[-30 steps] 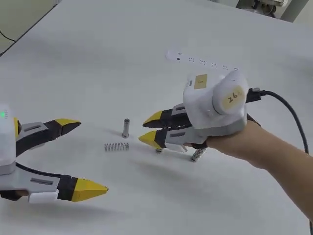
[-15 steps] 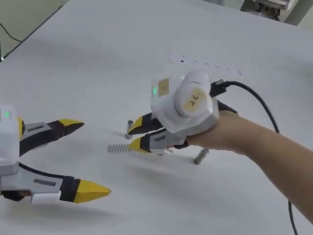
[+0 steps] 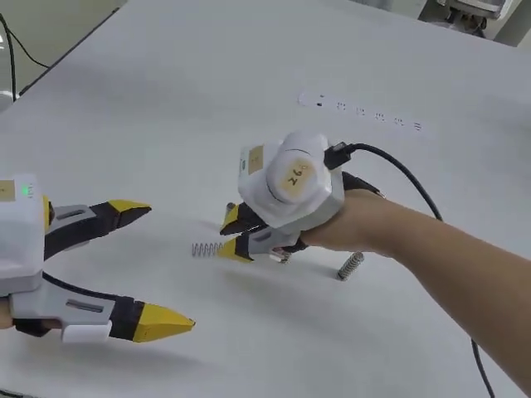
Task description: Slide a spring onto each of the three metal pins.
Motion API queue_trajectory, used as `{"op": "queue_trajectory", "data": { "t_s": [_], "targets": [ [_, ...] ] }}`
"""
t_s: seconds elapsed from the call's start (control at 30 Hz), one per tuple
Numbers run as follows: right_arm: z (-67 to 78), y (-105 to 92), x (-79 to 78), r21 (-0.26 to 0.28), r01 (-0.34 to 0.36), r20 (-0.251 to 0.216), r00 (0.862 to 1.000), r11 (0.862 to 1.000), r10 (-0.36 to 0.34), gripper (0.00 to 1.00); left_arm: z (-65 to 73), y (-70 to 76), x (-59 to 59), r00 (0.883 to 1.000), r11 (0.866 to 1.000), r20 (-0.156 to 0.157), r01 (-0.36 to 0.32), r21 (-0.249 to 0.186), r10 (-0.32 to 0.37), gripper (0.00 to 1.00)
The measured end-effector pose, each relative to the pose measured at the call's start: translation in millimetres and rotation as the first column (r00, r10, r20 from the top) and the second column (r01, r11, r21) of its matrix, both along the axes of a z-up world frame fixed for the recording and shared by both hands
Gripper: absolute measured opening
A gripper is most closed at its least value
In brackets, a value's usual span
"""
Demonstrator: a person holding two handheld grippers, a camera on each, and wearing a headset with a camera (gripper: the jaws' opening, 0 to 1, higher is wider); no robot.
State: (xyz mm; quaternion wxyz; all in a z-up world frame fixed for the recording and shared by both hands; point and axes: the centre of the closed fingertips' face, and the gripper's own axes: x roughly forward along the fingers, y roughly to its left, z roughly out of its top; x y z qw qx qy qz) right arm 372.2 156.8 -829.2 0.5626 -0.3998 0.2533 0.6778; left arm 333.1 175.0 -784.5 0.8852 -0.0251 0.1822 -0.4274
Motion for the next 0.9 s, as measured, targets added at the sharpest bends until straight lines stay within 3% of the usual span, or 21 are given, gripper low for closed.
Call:
{"op": "queue_trajectory", "data": {
  "t_s": [0.43, 0.73, 0.9],
  "targets": [
    [-25.8, 3.6, 4.3, -0.062, 0.025, -0.013, 1.000, 0.998, -0.026, 0.12, -1.9, 1.0, -2.2, 1.000, 1.000, -0.008, -0.005, 0.002, 0.005, 0.96],
    [-34.5, 0.4, 2.5, -0.080, 0.033, -0.019, 0.999, 0.996, -0.034, 0.10, -2.2, 0.0, -2.4, 1.000, 1.000, -0.010, -0.002, -0.001, 0.002, 0.96],
    [-34.0, 2.1, 1.4, -0.061, 0.060, -0.033, 0.998, 0.996, -0.062, 0.08, -2.6, -0.4, -3.2, 1.000, 1.000, -0.013, -0.001, 0.001, 0.001, 0.96]
  ]
}}
